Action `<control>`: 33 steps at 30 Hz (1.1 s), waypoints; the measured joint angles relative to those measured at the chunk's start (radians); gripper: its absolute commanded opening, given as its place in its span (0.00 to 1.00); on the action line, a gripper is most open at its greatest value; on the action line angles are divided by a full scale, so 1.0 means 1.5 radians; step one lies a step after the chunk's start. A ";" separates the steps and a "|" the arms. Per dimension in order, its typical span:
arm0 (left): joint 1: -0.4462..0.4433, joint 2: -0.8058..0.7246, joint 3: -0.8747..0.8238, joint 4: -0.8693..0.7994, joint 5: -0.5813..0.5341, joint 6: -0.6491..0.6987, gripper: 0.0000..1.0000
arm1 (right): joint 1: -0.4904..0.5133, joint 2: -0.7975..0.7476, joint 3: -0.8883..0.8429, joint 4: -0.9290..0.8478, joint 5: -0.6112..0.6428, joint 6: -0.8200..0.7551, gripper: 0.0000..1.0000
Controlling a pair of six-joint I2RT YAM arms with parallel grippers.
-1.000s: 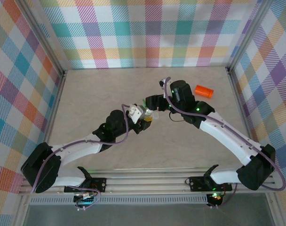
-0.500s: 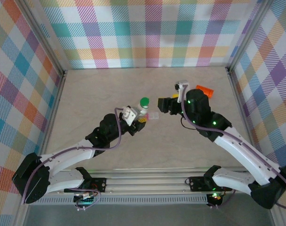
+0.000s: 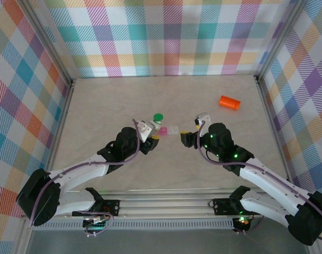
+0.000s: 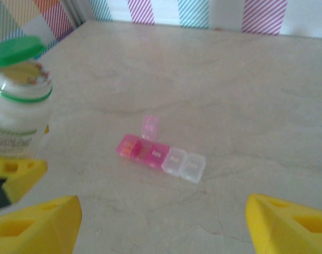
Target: Sort the pills into containers
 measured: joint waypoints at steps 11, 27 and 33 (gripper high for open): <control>0.045 0.142 0.084 -0.113 0.051 0.001 0.00 | 0.000 0.021 -0.059 0.067 -0.003 -0.018 0.81; 0.050 0.313 0.282 -0.368 0.031 0.035 0.00 | 0.000 0.013 -0.073 0.082 0.010 -0.020 0.82; 0.052 0.375 0.341 -0.449 0.006 0.062 0.00 | 0.000 0.011 -0.073 0.083 0.010 -0.020 0.82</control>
